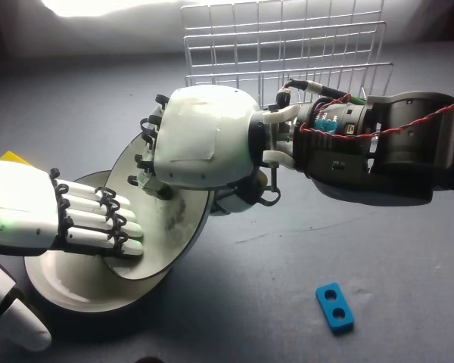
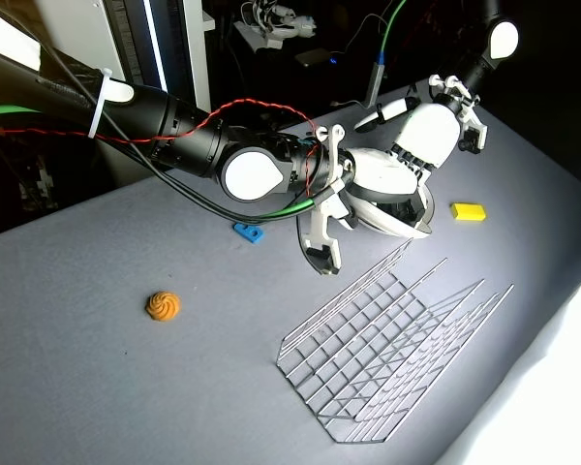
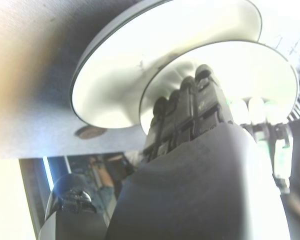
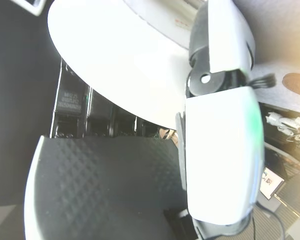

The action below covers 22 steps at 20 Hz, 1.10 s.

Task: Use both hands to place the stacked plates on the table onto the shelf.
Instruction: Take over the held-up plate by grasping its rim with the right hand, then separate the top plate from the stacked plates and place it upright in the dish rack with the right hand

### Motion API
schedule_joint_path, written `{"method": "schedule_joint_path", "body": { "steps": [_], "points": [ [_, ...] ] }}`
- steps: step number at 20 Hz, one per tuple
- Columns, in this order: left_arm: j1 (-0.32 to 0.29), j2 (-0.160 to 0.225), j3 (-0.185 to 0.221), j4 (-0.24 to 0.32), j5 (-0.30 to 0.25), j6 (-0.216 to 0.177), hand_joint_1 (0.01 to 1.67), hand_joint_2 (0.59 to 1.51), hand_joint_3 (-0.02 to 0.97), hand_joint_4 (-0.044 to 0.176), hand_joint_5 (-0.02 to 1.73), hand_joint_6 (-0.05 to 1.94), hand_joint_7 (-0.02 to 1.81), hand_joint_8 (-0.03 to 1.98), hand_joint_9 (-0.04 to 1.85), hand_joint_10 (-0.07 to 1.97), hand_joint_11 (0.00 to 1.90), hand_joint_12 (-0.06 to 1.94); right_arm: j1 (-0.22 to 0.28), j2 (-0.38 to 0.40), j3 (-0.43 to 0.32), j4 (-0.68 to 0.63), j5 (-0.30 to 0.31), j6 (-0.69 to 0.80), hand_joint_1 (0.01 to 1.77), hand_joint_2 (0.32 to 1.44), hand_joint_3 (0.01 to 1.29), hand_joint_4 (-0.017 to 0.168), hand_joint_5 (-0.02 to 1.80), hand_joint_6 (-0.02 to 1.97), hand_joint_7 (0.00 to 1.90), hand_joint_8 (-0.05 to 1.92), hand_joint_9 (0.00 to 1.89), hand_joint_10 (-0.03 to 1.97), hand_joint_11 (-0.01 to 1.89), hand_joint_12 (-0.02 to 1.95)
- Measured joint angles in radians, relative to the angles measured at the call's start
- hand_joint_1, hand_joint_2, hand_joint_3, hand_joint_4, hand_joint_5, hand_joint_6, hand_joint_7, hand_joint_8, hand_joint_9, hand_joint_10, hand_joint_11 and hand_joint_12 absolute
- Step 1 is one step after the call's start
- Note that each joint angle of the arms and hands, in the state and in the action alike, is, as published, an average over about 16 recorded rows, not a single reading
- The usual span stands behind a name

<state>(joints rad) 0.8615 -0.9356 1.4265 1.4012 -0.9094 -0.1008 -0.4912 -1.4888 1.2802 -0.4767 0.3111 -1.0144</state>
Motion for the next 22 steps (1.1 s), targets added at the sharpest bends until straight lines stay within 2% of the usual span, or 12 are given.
{"method": "schedule_joint_path", "body": {
  "steps": [5,11,14,16,22],
  "points": [
    [-0.023,0.049,-0.02,-0.014,-0.013,-0.004,0.01,1.002,0.023,-0.003,0.02,0.02,0.01,-0.01,0.02,-0.06,0.02,0.0,0.011,0.002,-0.019,0.007,0.004,0.002,1.21,0.93,0.01,0.001,0.87,0.66,0.95,0.55,1.02,0.48,0.76,0.92],
    [-0.064,0.143,-0.051,-0.025,-0.044,-0.031,0.01,1.001,0.023,-0.002,0.02,0.02,0.02,0.0,0.02,-0.06,0.02,0.0,0.029,0.014,-0.054,0.019,-0.003,0.007,1.24,0.92,0.01,-0.003,0.91,0.78,1.0,0.65,1.02,0.8,0.81,0.96],
    [-0.097,0.199,-0.064,-0.017,-0.068,-0.06,0.01,1.001,0.022,-0.002,0.02,0.02,0.02,0.0,0.02,-0.06,0.01,0.0,0.044,0.026,-0.077,0.027,-0.009,0.008,1.26,0.92,0.01,-0.002,0.93,0.84,1.03,0.67,1.02,0.92,0.81,0.97],
    [-0.124,0.233,-0.071,0.0,-0.083,-0.085,0.01,1.001,0.022,-0.002,0.02,0.02,0.02,0.0,0.02,-0.06,0.01,0.0,0.055,0.038,-0.097,0.032,-0.015,0.008,1.28,0.92,0.01,0.0,0.94,0.87,1.05,0.67,1.02,0.93,0.81,0.96],
    [-0.226,0.318,-0.079,0.085,-0.121,-0.17,0.01,1.002,0.021,-0.002,0.02,0.02,0.02,0.0,0.02,-0.06,0.01,0.0,0.103,0.088,-0.176,0.05,-0.035,0.009,1.32,0.93,0.01,0.002,0.97,0.96,1.09,0.68,1.01,0.95,0.8,0.96]
  ]
}}
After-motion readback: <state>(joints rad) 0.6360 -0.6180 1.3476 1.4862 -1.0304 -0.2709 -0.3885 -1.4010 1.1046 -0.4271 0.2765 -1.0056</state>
